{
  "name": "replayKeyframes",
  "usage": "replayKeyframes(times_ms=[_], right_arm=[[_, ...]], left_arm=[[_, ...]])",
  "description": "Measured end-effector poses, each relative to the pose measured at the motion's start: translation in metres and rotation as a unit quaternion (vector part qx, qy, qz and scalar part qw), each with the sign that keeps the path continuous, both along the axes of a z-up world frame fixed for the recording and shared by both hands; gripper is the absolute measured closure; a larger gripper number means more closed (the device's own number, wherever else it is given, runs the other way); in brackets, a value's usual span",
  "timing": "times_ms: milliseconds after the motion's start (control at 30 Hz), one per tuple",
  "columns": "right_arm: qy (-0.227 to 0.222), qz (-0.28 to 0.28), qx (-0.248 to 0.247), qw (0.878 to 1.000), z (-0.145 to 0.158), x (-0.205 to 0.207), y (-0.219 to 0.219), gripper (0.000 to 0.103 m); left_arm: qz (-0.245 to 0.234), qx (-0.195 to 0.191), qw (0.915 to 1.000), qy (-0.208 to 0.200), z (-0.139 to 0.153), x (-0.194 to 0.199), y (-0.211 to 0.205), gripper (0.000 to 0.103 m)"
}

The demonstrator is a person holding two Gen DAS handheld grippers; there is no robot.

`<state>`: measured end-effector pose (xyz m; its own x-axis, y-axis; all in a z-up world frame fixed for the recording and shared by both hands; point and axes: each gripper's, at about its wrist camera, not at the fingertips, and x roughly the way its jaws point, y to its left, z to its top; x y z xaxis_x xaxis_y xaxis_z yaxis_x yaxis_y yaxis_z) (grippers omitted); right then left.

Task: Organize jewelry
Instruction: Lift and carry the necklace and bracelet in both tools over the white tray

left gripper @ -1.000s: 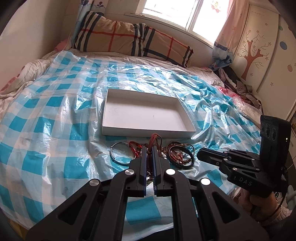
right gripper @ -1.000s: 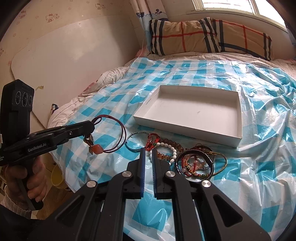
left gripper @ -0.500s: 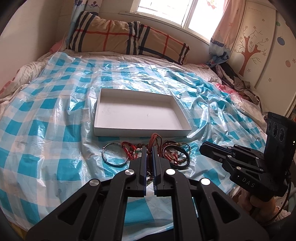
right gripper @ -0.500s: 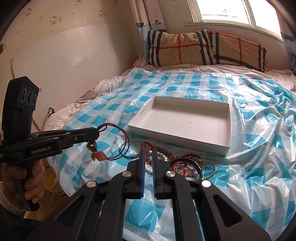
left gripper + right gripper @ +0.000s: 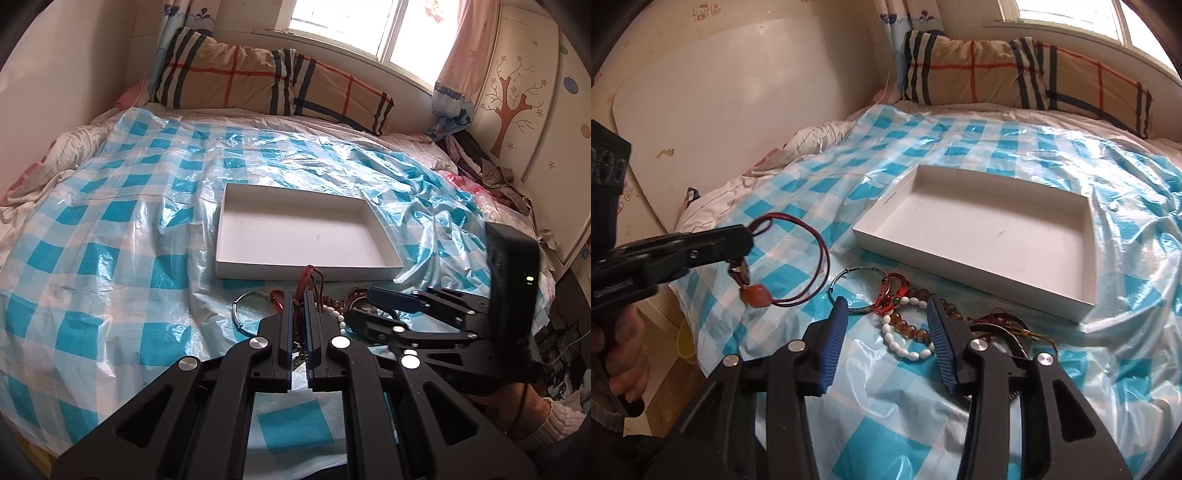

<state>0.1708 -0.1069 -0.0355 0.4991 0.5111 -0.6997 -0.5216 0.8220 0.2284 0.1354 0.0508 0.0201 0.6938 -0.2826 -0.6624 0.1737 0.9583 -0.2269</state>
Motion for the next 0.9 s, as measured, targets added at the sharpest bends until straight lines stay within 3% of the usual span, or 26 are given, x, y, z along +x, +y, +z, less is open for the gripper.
replayKeyframes(times_ms=[367, 433, 467, 533, 733, 900], right_arm=[[0.065, 0.052, -0.083, 0.993, -0.066, 0.078, 0.060, 0.058], [0.063, 0.051, -0.090, 0.993, -0.067, 0.079, 0.061, 0.070], [0.067, 0.055, -0.083, 0.993, -0.065, 0.079, 0.059, 0.088], [0.045, 0.049, -0.080, 0.995, -0.055, 0.069, 0.054, 0.094], [-0.036, 0.045, -0.042, 0.997, -0.009, 0.016, 0.032, 0.094], [-0.114, 0.043, 0.004, 0.993, 0.034, -0.033, 0.009, 0.094]], left_arm=[[0.015, -0.004, 0.9999, 0.005, -0.009, 0.010, 0.019, 0.098], [0.016, -0.006, 0.9998, 0.006, -0.010, 0.011, 0.021, 0.098], [0.015, -0.006, 0.9998, 0.006, -0.010, 0.011, 0.020, 0.098], [0.015, -0.007, 0.9998, 0.005, -0.011, 0.011, 0.021, 0.098], [0.011, -0.009, 0.9999, -0.001, -0.007, 0.007, 0.017, 0.098], [0.002, -0.009, 0.9999, -0.009, 0.001, 0.002, 0.008, 0.098]])
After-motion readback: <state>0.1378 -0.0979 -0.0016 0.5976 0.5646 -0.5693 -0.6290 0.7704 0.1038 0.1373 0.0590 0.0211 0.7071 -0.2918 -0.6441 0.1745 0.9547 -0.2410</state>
